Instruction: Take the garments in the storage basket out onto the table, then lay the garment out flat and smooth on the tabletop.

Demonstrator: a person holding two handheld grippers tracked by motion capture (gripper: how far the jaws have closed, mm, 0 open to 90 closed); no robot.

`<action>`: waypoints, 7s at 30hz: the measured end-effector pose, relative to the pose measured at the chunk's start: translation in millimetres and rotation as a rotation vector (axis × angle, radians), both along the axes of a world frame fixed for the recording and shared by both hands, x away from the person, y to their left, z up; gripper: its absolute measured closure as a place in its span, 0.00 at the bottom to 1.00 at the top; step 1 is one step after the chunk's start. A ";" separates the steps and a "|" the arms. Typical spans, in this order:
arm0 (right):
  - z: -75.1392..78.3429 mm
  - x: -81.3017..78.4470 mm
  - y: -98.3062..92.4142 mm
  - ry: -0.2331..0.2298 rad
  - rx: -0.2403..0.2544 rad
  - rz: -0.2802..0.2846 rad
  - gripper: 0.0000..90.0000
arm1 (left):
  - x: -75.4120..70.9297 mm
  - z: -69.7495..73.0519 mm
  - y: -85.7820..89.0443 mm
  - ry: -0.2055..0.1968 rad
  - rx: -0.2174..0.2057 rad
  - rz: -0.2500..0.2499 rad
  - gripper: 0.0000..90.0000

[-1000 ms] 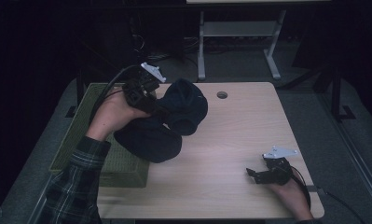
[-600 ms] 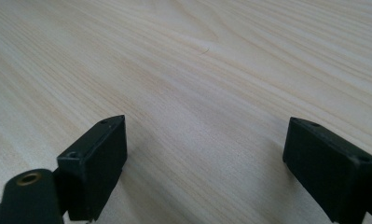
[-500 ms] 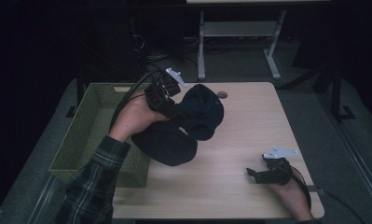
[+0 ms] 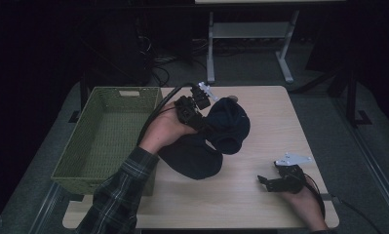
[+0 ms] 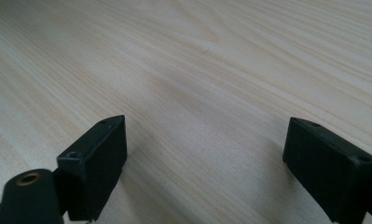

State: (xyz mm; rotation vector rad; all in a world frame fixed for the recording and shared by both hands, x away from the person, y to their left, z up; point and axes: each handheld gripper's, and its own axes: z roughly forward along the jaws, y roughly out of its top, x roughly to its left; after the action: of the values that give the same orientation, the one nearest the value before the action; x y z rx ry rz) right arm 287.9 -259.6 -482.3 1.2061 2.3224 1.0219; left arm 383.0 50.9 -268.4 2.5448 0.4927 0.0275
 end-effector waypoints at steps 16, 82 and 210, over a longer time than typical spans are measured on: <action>0.0 0.0 0.0 0.000 0.000 0.000 0.15 | 5.6 -49.2 -39.3 0.037 0.006 -0.032 0.78; 0.0 -0.2 0.0 0.004 -0.001 -0.001 0.14 | 20.5 -108.3 -14.6 0.012 -0.053 0.064 0.58; 67.6 134.4 21.5 0.041 0.005 -0.046 0.81 | -66.5 -181.8 33.2 0.014 -0.008 0.126 1.00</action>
State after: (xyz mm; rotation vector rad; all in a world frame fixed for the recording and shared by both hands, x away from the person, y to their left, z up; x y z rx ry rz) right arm 422.3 -238.1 -414.8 1.2878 2.3135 0.9963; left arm 316.5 84.1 -450.3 2.5039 0.6568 0.0536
